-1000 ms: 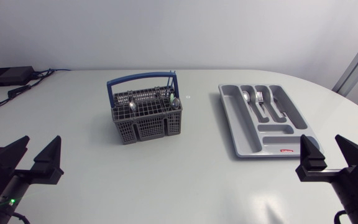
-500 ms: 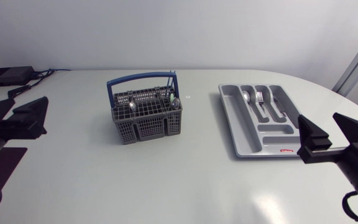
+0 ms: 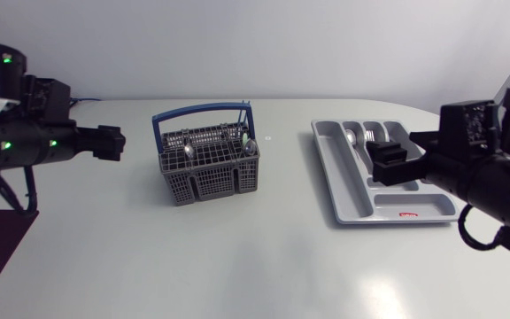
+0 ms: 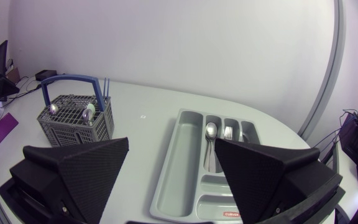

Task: Unload the cutlery basket into the drawer organizer.

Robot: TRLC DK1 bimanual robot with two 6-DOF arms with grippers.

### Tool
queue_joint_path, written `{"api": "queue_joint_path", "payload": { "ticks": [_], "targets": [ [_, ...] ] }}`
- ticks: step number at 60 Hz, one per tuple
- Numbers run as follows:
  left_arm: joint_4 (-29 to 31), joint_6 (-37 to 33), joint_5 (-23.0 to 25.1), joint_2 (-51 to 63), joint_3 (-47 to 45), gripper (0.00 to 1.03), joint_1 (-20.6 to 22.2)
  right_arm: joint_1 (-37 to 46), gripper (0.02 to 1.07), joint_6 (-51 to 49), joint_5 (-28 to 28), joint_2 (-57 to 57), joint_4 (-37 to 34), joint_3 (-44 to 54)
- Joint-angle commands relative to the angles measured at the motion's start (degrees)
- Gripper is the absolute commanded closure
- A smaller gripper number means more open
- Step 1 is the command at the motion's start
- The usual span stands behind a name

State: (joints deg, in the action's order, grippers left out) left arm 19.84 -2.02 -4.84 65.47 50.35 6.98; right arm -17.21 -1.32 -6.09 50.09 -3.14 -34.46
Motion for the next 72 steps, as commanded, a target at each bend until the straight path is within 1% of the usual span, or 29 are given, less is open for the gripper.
{"api": "queue_joint_path", "payload": {
  "ticks": [1,3,5,8,12,15,17,18,21,24,25,27,29,31,32,35,38,41,43,48,52,58,65,72],
  "targets": [
    [3.0,-3.5,-0.1,7.6,4.8,0.12,-1.2,-0.5,0.08,-0.4,1.3,5.9,-1.8,-4.0],
    [4.4,-4.7,-0.1,10.1,6.1,0.12,-1.4,-0.5,0.11,-0.9,2.7,8.5,-2.5,-5.6],
    [5.7,-6.8,0.3,12.5,7.2,0.11,-1.8,-0.5,0.13,-1.1,4.2,11.4,-3.5,-7.1],
    [5.9,-9.0,2.1,14.4,7.8,0.11,-2.3,-0.5,0.13,-3.7,6.1,15.6,-5.3,-9.8],
    [7.5,-9.8,4.4,17.6,9.2,0.11,-2.9,-0.5,0.14,-8.1,10.7,21.4,-7.8,-13.3],
    [7.2,-10.4,4.8,18.8,9.5,0.11,-3.1,-0.8,0.15,-9.2,11.1,24.5,-8.5,-15.4],
    [6.9,-10.5,5.4,19.3,9.6,0.12,-3.3,-1.4,0.15,-10.7,11.1,26.6,-10.2,-17.0],
    [6.9,-10.9,6.2,19.7,9.7,0.12,-3.4,-1.7,0.15,-11.2,11.1,27.3,-10.5,-17.4],
    [6.4,-11.2,10.4,21.3,10.5,0.19,-4.9,-2.7,0.15,-12.6,11.1,29.7,-8.7,-17.7],
    [6.4,-11.3,15.5,23.2,11.5,0.30,-6.6,-3.8,0.25,-13.6,11.2,31.3,-5.7,-17.5],
    [6.4,-11.3,16.0,23.5,11.6,0.31,-6.8,-4.2,0.31,-14.1,11.2,31.7,-4.4,-17.3],
    [6.4,-11.2,19.0,25.0,12.6,0.42,-8.0,-4.9,0.40,-14.8,11.1,32.7,-2.0,-17.0],
    [6.4,-11.1,21.0,26.3,13.5,0.51,-9.1,-5.3,0.55,-14.8,10.7,34.3,0.1,-17.6],
    [6.4,-11.2,22.3,27.3,14.2,0.60,-10.1,-5.3,0.70,-14.1,10.8,36.3,0.6,-19.0],
    [6.4,-11.2,22.7,27.7,14.4,0.63,-10.4,-5.3,0.74,-14.1,10.8,37.0,0.6,-19.6],
    [5.9,-11.2,24.4,29.3,15.2,0.71,-11.5,-5.2,0.83,-13.8,10.9,39.5,1.0,-21.4],
    [5.2,-11.1,25.1,30.7,15.7,0.75,-11.9,-4.9,0.91,-13.7,10.9,41.8,2.5,-22.8],
    [4.9,-11.2,25.2,32.3,16.3,0.80,-11.9,-4.6,1.02,-12.8,11.6,44.8,2.3,-25.3],
    [4.2,-11.2,25.5,33.4,16.4,0.80,-11.7,-4.2,1.02,-12.3,12.6,46.8,1.8,-26.9],
    [3.6,-11.2,25.8,36.0,16.9,0.82,-10.9,-4.6,1.02,-11.9,12.9,50.9,1.3,-30.1],
    [3.2,-11.2,26.1,37.3,17.2,0.82,-9.9,-4.8,1.01,-11.0,15.4,53.5,1.6,-32.3],
    [2.7,-10.6,26.7,39.4,18.5,0.82,-9.3,-6.1,1.01,-10.1,15.7,57.4,1.9,-35.9],
    [2.7,-10.6,28.7,40.2,19.2,0.82,-9.1,-8.2,1.01,-9.0,16.6,59.3,1.9,-38.6],
    [2.5,-10.6,28.9,40.1,19.0,0.82,-8.7,-10.4,1.01,-7.9,17.4,61.0,1.5,-41.2]
  ]
}}
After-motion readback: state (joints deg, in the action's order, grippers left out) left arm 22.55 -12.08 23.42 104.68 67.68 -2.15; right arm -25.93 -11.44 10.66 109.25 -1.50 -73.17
